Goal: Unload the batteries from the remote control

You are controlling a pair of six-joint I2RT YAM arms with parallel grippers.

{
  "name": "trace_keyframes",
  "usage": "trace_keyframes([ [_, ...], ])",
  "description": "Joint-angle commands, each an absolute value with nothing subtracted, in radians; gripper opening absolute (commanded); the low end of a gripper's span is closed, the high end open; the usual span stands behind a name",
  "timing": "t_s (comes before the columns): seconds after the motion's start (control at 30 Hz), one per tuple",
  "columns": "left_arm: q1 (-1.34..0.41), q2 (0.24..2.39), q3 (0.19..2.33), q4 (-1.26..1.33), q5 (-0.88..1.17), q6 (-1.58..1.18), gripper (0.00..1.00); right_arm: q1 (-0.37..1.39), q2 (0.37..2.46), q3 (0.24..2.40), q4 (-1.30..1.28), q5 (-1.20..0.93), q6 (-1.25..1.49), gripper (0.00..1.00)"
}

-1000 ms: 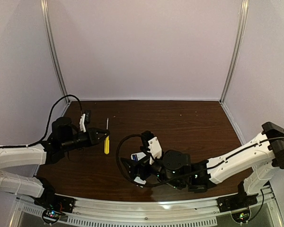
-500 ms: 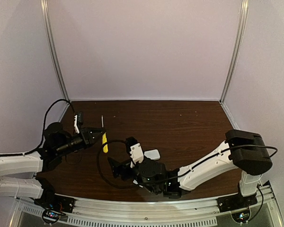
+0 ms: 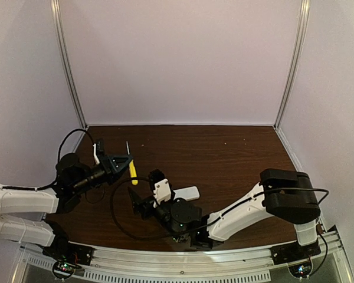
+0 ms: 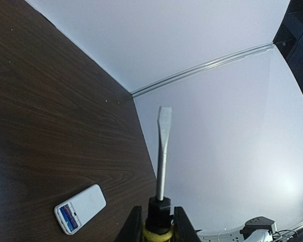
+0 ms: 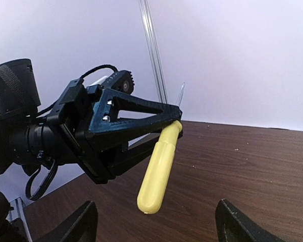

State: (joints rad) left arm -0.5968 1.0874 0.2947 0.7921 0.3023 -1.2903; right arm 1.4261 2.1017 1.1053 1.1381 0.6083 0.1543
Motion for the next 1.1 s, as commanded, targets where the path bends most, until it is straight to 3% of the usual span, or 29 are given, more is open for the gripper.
trace_keyframes([
  [0.0,-0.600,1.100,0.298,0.893,0.273,-1.373,0.00,1.420,2.141,1.145,1.256,0.652,0.028,0.78],
  [0.73,-0.600,1.154,0.302,0.976,0.275,-1.499,0.00,1.382,2.300,1.371,1.295,0.787,-0.192,0.44],
  [1.07,-0.614,1.205,0.303,1.051,0.285,-1.532,0.00,1.373,2.341,1.425,1.294,0.802,-0.206,0.42],
])
